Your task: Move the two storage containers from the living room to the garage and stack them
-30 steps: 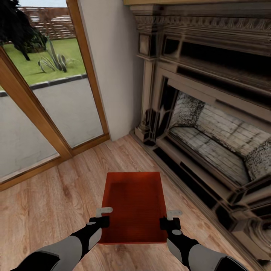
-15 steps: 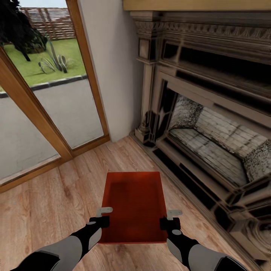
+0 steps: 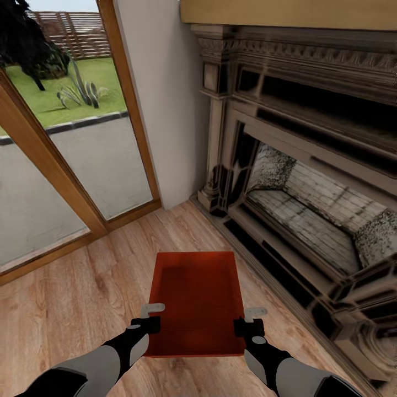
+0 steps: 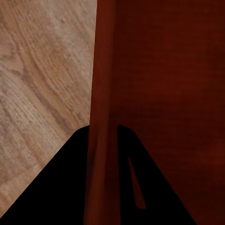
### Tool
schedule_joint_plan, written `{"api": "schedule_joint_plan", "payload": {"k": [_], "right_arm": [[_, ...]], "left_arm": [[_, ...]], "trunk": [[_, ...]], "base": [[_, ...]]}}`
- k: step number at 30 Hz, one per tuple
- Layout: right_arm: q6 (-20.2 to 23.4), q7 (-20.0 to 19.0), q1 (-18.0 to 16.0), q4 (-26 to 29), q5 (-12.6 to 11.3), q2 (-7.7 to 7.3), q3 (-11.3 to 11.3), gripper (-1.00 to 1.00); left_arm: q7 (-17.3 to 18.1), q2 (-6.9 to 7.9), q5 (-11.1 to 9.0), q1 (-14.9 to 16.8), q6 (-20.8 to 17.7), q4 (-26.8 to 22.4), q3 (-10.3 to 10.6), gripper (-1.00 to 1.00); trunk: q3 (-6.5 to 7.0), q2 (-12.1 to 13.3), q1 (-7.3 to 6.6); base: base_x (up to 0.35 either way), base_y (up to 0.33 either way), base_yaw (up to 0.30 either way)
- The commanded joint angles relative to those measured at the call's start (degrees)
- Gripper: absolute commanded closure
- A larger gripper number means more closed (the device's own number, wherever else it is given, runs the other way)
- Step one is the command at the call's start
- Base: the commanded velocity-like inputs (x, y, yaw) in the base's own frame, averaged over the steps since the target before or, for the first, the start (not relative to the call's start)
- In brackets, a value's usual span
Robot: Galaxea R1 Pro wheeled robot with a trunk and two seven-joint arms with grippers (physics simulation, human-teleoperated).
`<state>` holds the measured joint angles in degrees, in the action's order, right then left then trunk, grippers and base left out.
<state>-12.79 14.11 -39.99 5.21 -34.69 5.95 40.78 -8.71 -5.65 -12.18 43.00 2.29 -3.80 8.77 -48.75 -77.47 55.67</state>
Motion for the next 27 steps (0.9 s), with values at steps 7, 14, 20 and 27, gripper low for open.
{"api": "schedule_joint_plan", "payload": {"k": [7, 14, 20, 27], "right_arm": [[0.13, -0.67, 0.0, 0.07, -0.32, 0.02, 0.97, 1.0], [0.13, -0.67, 0.0, 0.05, -0.37, 0.02, 0.97, 1.0], [0.13, -0.59, 0.01, -0.34, -0.5, 0.02, 0.93, 1.0], [0.2, -0.49, 0.0, -0.37, -0.55, 0.02, 0.88, 1.0]], "left_arm": [[-0.34, 0.02, -0.21, 0.07, 0.26, -0.06, -1.65, 1.0], [-0.34, 0.02, -0.21, 0.07, 0.26, -0.07, -1.65, 1.0], [-0.34, -0.01, -0.21, 0.07, 0.26, -0.07, -1.65, 1.0], [-0.34, 0.0, -0.17, 0.07, 0.29, -0.14, -1.65, 1.0]], "trunk": [[1.23, 2.8, -1.55], [2.49, 5.61, -3.08], [3.69, 8.02, -4.4], [5.15, 10.02, -5.5]], "base": [[0.0, 0.0, 0.0], [0.0, 0.0, 0.0], [0.0, 0.0, 0.0], [0.0, 0.0, -0.023]]}}
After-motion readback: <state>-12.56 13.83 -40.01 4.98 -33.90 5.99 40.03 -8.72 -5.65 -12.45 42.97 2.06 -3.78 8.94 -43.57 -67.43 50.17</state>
